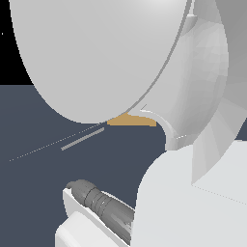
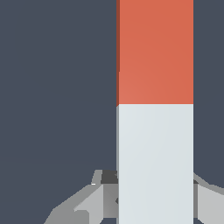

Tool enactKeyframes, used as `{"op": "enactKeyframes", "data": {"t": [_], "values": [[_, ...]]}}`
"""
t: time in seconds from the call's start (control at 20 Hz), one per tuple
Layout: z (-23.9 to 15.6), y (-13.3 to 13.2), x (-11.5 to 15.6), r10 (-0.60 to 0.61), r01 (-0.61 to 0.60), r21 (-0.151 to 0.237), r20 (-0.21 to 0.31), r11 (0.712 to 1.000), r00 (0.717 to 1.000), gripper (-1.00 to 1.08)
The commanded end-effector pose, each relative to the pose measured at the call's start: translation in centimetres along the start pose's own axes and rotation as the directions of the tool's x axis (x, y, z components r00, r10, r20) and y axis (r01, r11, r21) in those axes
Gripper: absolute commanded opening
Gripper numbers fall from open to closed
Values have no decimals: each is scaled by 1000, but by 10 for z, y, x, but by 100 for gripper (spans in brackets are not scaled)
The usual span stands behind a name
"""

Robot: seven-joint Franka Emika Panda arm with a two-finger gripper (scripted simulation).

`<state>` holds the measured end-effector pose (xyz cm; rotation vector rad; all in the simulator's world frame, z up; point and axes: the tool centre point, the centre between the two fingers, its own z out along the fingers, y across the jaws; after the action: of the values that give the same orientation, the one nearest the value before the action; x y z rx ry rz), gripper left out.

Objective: Insert the peg into the horizontal hole in a box.

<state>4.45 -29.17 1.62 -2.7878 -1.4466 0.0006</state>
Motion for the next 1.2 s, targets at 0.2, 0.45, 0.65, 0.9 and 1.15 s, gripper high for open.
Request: {"op": "enactKeyframes", "data": {"t": [0.2,0.45,0.65,0.9,1.15], "values": [[0,0,0,0,0,-1,0,1000,1000,-100],[-2,-1,5,-7,7,0,0,1000,1000,-100],[-10,-9,25,-37,37,0,0,999,999,-100],[-30,-29,73,-110,110,-1,1,994,994,-100],[-62,-67,144,-223,223,-1,1,975,975,-100]]}}
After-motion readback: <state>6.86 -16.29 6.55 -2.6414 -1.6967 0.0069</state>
